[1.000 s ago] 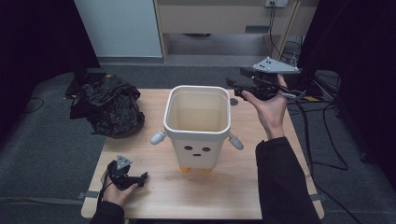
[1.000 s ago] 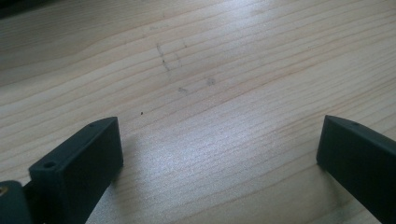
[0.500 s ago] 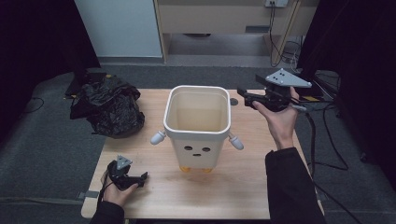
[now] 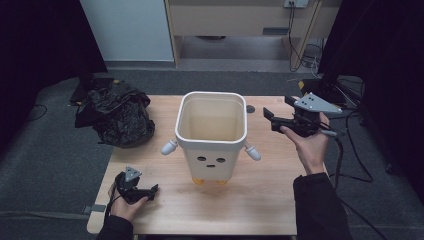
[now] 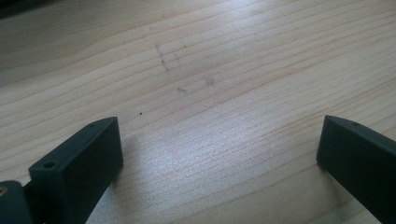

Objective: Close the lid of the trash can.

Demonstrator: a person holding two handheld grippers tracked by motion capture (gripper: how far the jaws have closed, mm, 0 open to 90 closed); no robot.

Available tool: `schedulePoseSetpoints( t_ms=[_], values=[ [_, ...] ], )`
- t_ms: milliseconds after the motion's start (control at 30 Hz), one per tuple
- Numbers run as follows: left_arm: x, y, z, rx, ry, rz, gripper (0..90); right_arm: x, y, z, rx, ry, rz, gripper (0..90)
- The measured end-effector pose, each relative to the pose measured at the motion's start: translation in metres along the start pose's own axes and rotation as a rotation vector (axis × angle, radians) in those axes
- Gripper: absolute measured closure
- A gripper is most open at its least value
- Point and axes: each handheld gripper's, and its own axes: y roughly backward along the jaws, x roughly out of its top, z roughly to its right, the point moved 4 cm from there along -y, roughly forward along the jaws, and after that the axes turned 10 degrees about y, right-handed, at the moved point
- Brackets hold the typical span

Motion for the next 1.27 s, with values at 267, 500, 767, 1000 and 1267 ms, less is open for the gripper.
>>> schedulePoseSetpoints(
  t_ms=[267,500,767,1000,1267],
  values=[
    [0.000,0.000,0.000,-0.001,-0.001,0.000,0.0,-0.034,0.017,-0.012,0.005,0.011,0.000,13.5],
    [0.000,0.000,0.000,0.001,0.001,0.001,0.0,-0.067,0.026,-0.018,0.011,-0.011,-0.024,14.1],
    [0.000,0.000,0.001,0.000,0.001,0.001,0.0,-0.101,0.032,-0.024,0.025,-0.028,-0.067,14.2],
    [0.000,0.000,0.000,-0.003,-0.001,0.000,0.0,-0.139,0.035,-0.029,0.036,-0.011,-0.144,14.0],
    [0.000,0.000,0.000,-0.008,-0.006,0.000,0.0,-0.187,0.046,-0.030,0.021,-0.031,-0.277,11.9]
  ],
)
